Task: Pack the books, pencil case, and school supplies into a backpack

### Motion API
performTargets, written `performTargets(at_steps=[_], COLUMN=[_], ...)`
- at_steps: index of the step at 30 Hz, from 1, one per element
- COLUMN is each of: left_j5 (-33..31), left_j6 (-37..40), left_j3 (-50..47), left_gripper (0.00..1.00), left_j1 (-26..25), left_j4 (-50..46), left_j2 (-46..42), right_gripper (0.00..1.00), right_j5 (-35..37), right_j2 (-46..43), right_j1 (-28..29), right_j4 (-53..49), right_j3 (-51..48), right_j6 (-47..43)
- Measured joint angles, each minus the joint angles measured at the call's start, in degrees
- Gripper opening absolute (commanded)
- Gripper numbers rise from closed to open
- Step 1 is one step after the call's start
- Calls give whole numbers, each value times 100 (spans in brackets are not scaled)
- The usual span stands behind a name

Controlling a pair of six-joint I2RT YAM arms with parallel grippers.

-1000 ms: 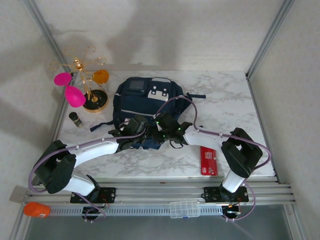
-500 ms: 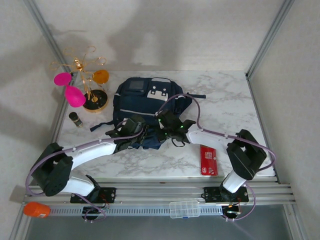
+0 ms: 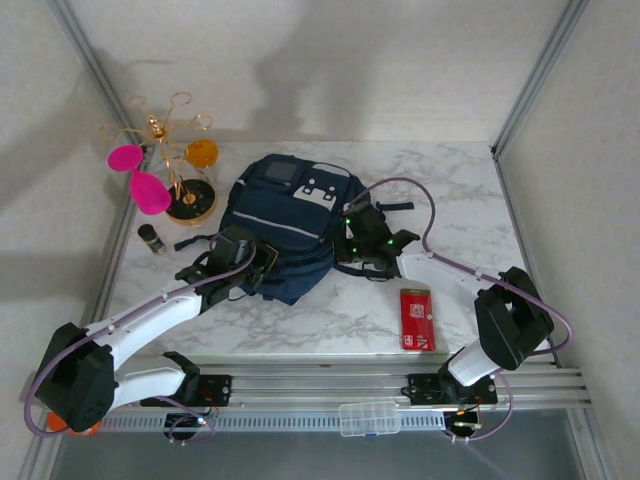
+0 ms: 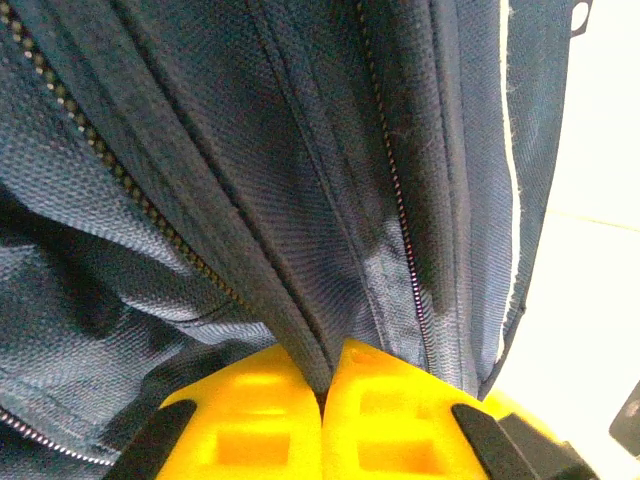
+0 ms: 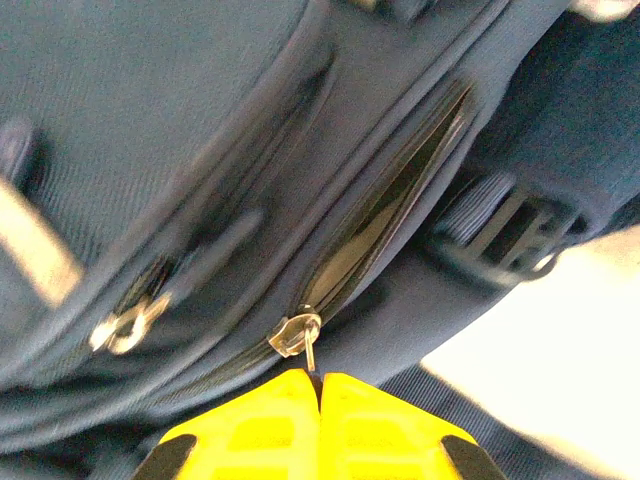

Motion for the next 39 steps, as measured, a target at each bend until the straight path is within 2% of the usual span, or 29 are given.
performTargets(at_steps=[6, 8, 13, 19, 23, 27, 34, 39], left_j5=[-258, -304, -275, -197, -177, -170, -170, -160], left_j6=[378, 446, 570, 555, 520, 494, 463, 455], left_j3=[0, 0, 0, 0, 37, 146, 179, 179], left_gripper=[0, 0, 0, 0, 0, 0, 0, 0], left_j1=[367, 382, 382, 387, 387, 387, 387, 387], left_j4=[-505, -546, -529, -446, -402, -404, -407, -404], left_j2=[-9, 0, 129, 162, 162, 162, 162, 162], right_gripper=[0, 0, 0, 29, 41, 51, 55, 50], right_j5=[778, 911, 549, -188, -579, -942, -1215, -1226], right_j2=[457, 629, 584, 466, 470, 662, 1062, 1226], right_j1=[-894, -1025, -863, -555, -295, -282, -269, -225], right_j4=[-260, -334, -286, -199, -184, -155, -66, -68], right_j3=[278, 356, 358, 358, 358, 529, 772, 787], right_j6=[22, 9, -149, -682, -1084, -1353, -1670, -1888])
